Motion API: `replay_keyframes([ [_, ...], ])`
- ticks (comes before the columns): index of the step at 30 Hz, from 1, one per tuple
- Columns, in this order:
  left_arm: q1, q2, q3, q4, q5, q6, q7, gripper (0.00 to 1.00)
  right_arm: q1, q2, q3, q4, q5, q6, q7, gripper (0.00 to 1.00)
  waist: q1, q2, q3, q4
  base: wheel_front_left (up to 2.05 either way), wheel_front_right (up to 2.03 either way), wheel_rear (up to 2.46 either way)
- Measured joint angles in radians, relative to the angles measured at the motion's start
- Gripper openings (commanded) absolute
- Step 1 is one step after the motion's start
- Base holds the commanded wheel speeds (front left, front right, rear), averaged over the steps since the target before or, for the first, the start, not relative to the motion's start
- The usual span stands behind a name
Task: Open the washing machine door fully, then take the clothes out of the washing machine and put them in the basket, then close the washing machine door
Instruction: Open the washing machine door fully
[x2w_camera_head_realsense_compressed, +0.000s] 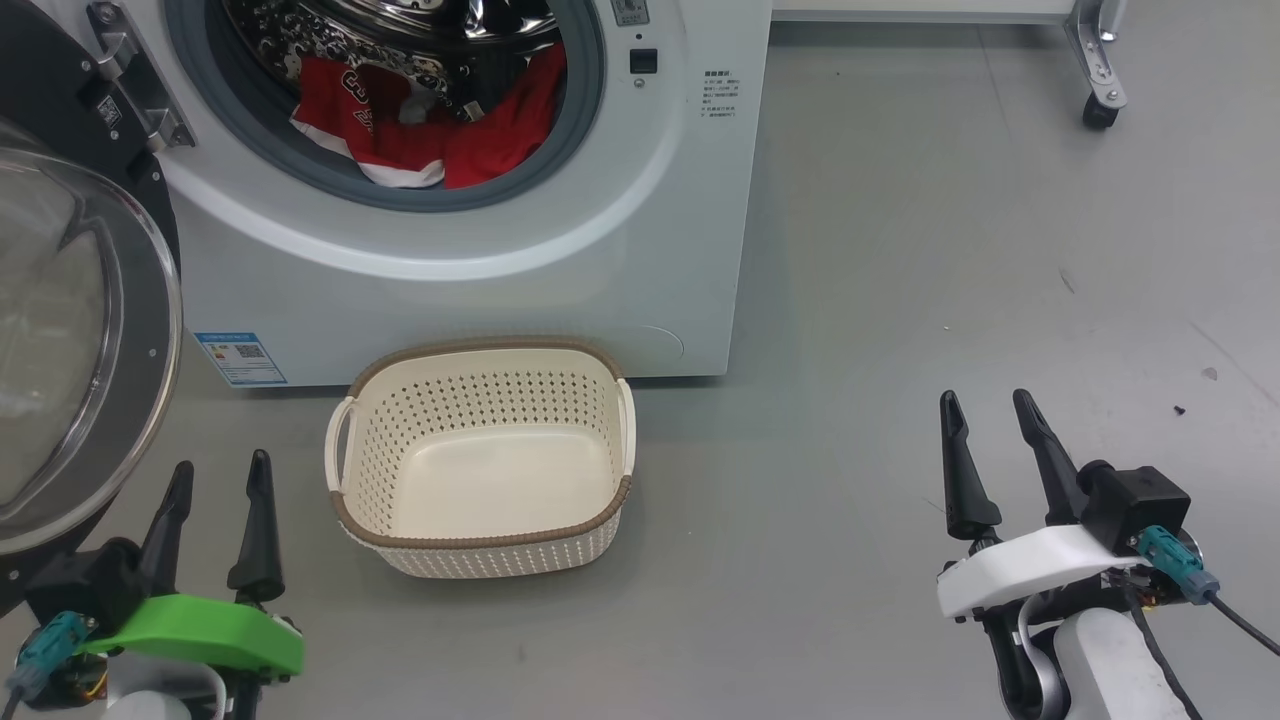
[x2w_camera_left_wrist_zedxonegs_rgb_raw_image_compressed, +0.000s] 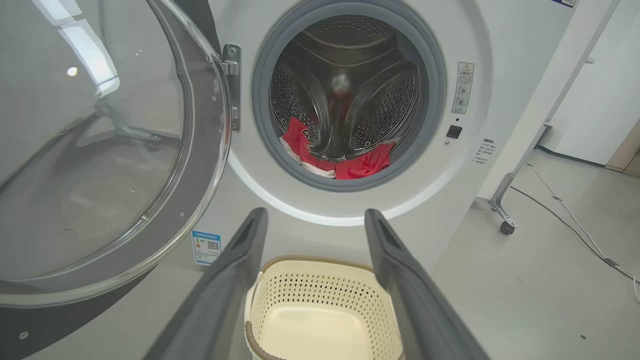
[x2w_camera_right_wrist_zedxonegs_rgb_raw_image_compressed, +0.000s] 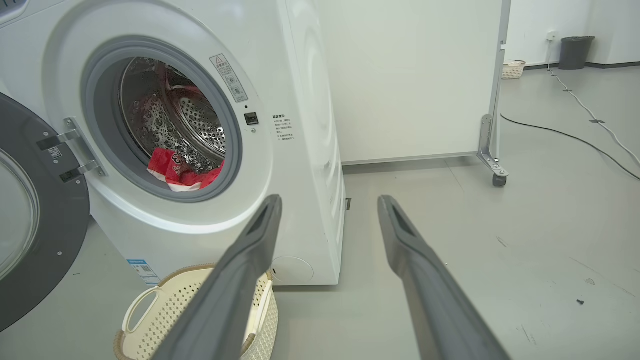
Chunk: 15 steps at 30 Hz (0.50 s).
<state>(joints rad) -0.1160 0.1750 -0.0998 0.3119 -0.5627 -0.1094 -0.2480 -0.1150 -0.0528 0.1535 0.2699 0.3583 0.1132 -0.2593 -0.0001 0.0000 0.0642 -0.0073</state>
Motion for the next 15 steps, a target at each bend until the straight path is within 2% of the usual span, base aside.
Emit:
replay_keyframes([
  [15,0.016,-0.004,-0.001,-0.028,0.029,0.009,-0.001,1.0,0.0,0.003,0.007,0.0,-0.008,0.0,0.0,1.0,0.0,0.0,0.005,-0.002,0.0,0.0,0.0],
])
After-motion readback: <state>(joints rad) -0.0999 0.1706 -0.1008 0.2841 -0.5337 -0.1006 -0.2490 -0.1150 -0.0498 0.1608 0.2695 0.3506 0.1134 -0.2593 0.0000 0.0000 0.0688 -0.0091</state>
